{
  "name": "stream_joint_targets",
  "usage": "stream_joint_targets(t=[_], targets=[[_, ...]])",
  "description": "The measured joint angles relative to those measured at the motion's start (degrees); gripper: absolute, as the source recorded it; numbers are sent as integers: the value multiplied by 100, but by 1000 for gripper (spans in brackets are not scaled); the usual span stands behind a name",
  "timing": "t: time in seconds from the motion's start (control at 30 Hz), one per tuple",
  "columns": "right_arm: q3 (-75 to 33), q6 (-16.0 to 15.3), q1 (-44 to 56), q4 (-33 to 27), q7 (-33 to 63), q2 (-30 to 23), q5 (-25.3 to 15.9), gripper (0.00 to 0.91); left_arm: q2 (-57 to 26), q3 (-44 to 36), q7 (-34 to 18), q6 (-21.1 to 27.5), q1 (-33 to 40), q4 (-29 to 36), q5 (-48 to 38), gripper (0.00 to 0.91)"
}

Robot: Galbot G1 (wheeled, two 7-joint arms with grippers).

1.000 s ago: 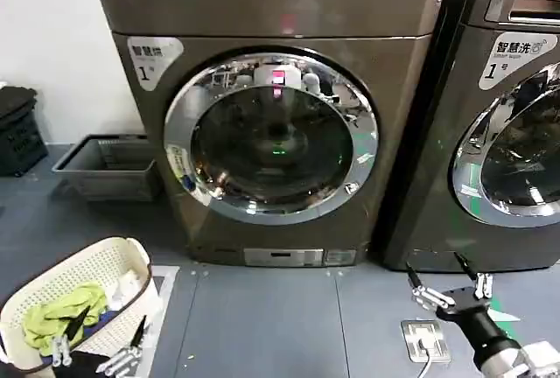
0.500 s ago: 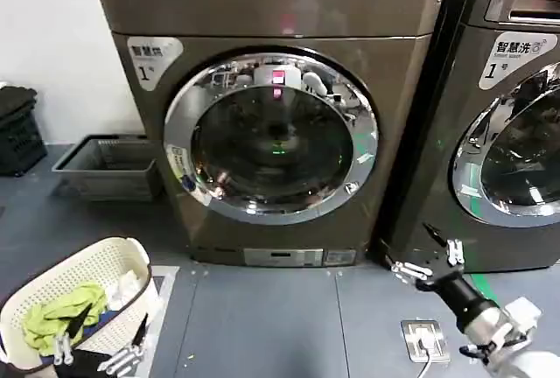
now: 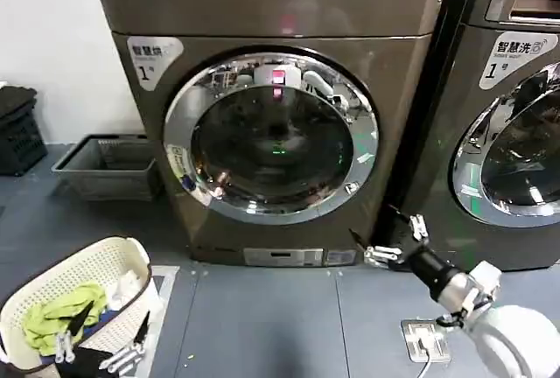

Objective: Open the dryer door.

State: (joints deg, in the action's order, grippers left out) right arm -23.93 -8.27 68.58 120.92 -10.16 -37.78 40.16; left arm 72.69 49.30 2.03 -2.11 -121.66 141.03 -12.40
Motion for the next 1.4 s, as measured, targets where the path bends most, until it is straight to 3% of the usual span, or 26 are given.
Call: stream_joint_targets(t=[0.27,0.77,1.4], targets=[[1171,117,-1243,-379,70,46,148,907,23,-126,9,-14,18,-11,105,907],[3145,-36,-3435,-1177,385,-480,344,907,126,-135,10,-23,-6,44,216,907],[4461,-96,-4843,-2153,552,-1372,386,907,246,-162,7,-26,16,94,346,907]])
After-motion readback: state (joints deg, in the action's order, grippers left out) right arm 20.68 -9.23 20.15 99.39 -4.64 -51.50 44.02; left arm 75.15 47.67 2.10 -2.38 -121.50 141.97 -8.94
